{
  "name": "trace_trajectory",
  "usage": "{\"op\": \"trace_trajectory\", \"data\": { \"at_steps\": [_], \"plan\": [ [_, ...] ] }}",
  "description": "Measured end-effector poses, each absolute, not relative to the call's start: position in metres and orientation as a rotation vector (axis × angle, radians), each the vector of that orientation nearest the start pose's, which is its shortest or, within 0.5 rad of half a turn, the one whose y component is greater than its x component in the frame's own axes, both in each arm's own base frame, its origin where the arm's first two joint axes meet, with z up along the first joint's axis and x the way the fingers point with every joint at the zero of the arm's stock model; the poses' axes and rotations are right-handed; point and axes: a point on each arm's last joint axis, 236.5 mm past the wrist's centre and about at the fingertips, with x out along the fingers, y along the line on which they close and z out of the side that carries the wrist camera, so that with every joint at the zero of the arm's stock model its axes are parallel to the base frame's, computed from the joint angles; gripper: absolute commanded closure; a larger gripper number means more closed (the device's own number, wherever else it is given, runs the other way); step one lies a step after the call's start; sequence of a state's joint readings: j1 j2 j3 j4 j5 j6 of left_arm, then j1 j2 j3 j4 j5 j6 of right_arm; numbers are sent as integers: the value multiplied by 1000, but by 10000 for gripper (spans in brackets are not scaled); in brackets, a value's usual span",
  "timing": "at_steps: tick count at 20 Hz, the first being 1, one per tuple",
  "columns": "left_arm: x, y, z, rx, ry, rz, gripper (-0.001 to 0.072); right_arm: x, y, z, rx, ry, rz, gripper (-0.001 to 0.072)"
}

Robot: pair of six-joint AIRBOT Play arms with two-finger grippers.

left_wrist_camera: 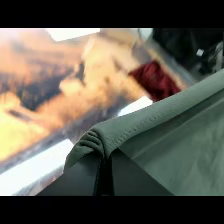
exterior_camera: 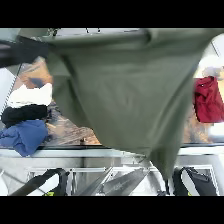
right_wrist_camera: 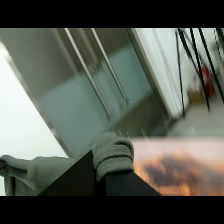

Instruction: Fold the shirts.

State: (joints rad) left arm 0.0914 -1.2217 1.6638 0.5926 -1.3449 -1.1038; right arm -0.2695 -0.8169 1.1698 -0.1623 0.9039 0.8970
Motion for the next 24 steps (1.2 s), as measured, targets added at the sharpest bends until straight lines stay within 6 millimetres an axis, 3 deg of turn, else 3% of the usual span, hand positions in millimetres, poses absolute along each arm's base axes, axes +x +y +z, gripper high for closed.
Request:
{"op": "trace_trajectory", "data": {
  "at_steps": [2, 5, 7, 9, 11, 15, 16, 17, 18, 22, 24],
  "plan": [
    [429, -162, 212, -233, 784, -813, 684, 417, 97, 288, 553, 259, 560, 692],
    [468, -158, 91, -241, 1004, -743, 684, 485, 105, 156, 563, 483, 441, 692],
    [488, -150, 40, -246, 1076, -706, 684, 516, 109, 91, 580, 568, 389, 692],
    [512, -143, 9, -250, 1093, -682, 683, 544, 109, 49, 606, 599, 350, 691],
    [530, -139, -8, -242, 1099, -675, 683, 565, 110, 23, 622, 616, 333, 691],
    [542, -139, -29, -230, 1138, -702, 690, 584, 111, -2, 636, 627, 317, 680],
    [542, -139, -33, -231, 1147, -706, 679, 586, 111, -5, 638, 629, 318, 553],
    [542, -139, -35, -229, 1156, -709, 494, 586, 113, -6, 639, 632, 325, 392],
    [541, -139, -37, -232, 1167, -710, 364, 586, 115, -7, 639, 637, 335, 390],
    [532, -132, -33, -280, 1229, -708, 365, 575, 121, 0, 695, 671, 427, 391],
    [516, -124, -34, -317, 1304, -716, 397, 565, 112, 6, 746, 704, 469, 397]
  ]
}}
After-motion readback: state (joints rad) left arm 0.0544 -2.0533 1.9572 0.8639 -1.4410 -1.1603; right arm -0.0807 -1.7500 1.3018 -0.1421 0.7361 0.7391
